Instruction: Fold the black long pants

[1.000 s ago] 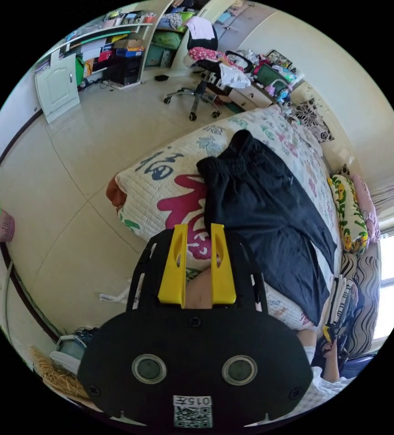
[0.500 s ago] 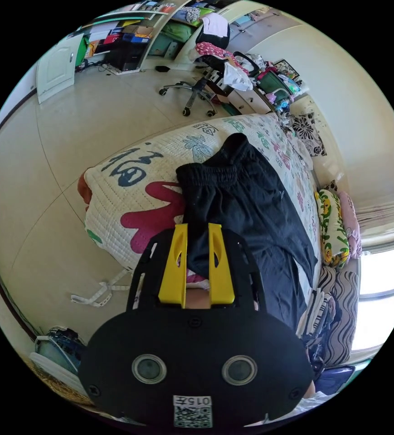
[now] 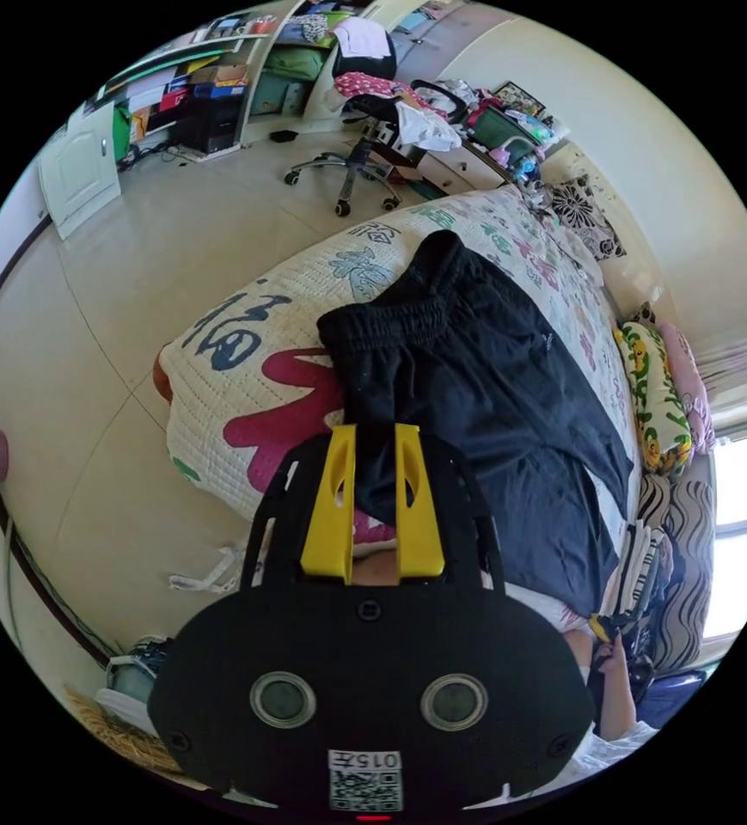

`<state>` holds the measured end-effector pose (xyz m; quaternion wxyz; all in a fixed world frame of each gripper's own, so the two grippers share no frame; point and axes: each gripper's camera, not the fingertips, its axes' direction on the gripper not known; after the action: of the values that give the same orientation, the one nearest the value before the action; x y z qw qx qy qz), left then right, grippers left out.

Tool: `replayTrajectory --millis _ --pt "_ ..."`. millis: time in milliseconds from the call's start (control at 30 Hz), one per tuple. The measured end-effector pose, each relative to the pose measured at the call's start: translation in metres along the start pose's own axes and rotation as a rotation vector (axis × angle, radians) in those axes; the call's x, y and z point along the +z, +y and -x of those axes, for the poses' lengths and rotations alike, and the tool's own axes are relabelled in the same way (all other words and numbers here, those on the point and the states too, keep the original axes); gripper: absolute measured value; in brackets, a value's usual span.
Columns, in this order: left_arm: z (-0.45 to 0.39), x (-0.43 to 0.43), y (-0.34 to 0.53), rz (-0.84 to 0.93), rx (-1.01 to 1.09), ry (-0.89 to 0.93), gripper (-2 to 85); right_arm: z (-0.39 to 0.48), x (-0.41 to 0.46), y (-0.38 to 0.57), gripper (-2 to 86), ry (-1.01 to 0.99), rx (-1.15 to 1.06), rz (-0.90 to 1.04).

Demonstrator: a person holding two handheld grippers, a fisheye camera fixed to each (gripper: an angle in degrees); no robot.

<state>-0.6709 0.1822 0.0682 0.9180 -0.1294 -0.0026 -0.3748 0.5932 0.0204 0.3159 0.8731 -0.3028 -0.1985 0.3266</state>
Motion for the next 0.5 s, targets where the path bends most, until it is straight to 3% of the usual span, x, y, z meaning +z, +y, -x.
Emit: replayTrajectory --millis 267,500 --pt "-0.001 0.001 -0.014 0.023 0.044 0.003 2.4 0.053 -0.003 -0.01 -0.8 0.146 -0.155 -0.035" --pt "0.0 -0.036 -0.028 -0.064 0.054 0.139 1.2 0.117 -0.036 -0.009 -1.0 0.289 -0.37 -0.105"
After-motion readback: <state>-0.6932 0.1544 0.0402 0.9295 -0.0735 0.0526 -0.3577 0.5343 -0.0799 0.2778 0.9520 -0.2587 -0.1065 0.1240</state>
